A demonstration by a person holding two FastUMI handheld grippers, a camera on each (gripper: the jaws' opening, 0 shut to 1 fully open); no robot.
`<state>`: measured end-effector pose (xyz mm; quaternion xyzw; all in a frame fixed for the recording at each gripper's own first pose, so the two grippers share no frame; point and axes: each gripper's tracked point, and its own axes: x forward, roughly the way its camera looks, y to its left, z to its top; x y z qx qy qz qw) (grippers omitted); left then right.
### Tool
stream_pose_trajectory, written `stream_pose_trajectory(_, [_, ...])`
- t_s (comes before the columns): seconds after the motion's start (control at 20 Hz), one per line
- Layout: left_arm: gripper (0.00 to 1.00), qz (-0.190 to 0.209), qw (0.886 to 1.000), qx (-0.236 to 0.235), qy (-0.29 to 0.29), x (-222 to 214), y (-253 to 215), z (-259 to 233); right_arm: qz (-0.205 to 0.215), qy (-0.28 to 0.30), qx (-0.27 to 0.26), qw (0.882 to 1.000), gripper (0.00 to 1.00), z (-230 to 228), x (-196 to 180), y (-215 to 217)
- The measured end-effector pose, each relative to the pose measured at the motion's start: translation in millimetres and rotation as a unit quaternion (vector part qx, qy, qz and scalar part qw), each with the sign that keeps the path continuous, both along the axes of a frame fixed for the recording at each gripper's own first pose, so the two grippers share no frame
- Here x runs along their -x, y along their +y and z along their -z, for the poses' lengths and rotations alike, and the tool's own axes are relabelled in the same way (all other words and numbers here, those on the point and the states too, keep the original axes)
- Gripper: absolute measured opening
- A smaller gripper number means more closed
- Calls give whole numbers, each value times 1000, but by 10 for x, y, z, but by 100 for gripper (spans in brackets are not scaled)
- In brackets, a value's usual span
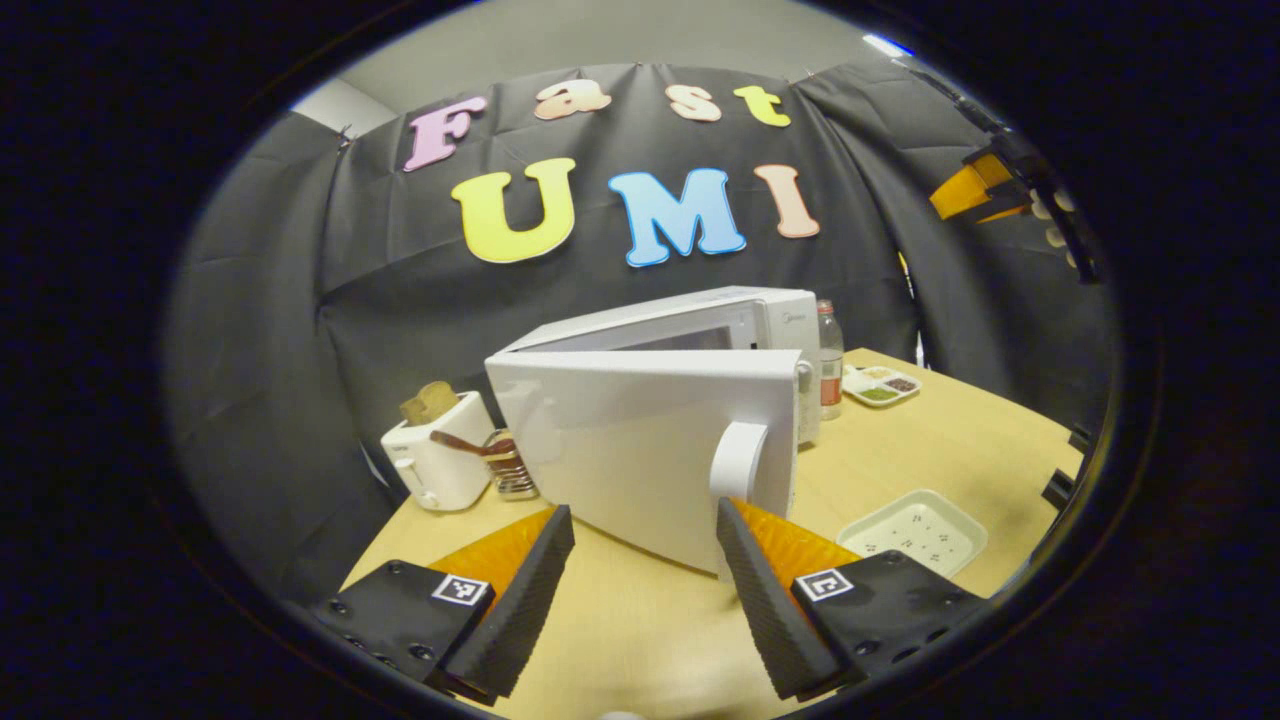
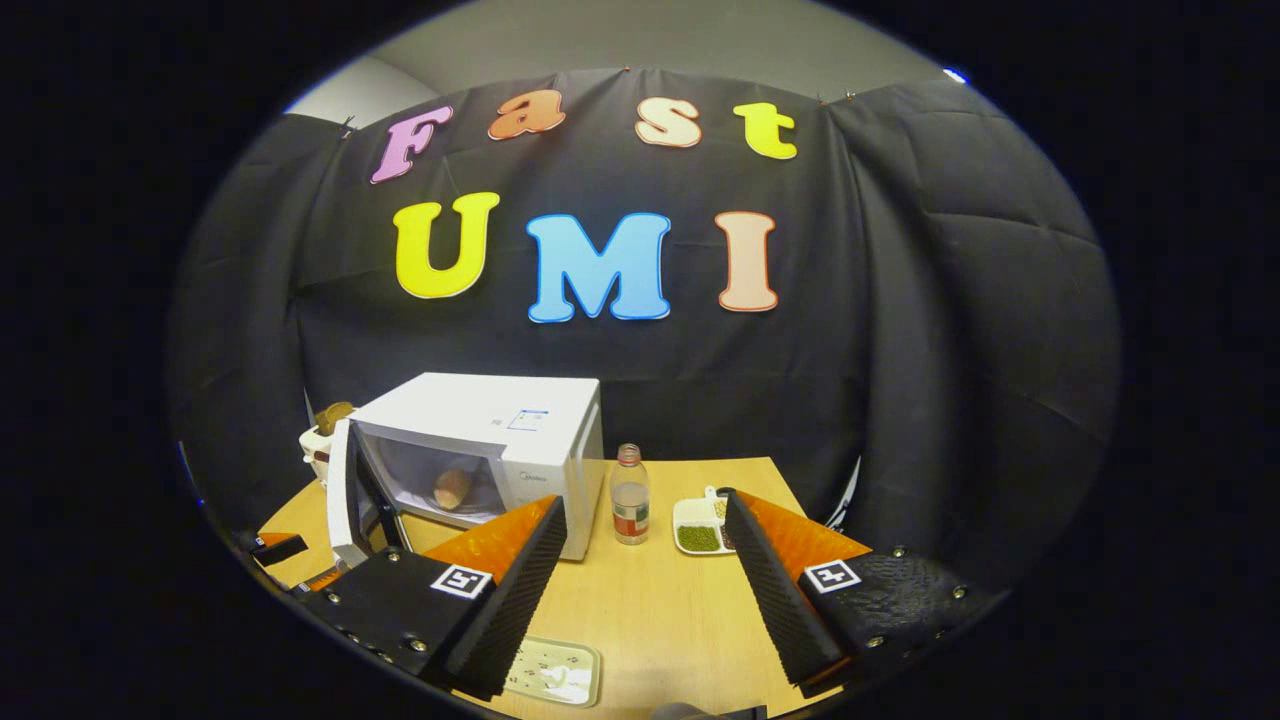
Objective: Open the microwave oven with the left hand, put the food in, and close the microwave oven.
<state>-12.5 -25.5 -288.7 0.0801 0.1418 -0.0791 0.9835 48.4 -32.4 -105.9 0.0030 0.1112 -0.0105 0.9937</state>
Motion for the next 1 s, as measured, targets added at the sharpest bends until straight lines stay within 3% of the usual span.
stream_pose_trajectory(0.35, [97, 22, 1000, 9, -16, -480, -465, -84, 21, 14, -11, 1000, 98, 86, 126, -353])
stream_pose_trajectory(1.0, [96, 31, 999, 18, -26, -1360, -1028, -31, -4, 28, -21, 999, 98, 81, -131, -264])
